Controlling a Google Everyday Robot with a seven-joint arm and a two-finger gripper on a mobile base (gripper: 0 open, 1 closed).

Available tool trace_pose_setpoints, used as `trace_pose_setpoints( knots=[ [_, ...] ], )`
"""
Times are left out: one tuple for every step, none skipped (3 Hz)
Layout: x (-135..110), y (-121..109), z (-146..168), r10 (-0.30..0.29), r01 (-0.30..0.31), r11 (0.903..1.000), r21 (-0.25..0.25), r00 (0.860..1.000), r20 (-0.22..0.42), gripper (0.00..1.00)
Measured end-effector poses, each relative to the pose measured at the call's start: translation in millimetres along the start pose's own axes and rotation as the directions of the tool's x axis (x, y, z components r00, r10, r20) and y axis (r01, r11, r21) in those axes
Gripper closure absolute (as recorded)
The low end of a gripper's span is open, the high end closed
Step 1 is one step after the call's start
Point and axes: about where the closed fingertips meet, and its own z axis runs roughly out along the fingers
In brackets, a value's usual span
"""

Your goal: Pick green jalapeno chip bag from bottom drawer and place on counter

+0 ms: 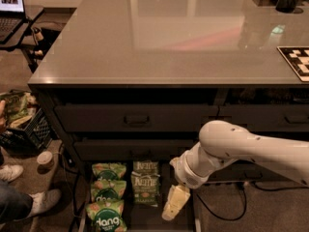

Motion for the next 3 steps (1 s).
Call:
trace_pose_setpoints(
  knots=[
    [-1,-31,40,0.079,-0.080,0.9967,0.013,0.993,0.087,0.00],
    [-5,-54,78,0.136,-0.132,0.9905,-0.036,0.980,0.145,0.00],
    [-1,-53,88,0.150,-0.143,0.9880,-0.057,0.978,0.148,0.00]
  ],
)
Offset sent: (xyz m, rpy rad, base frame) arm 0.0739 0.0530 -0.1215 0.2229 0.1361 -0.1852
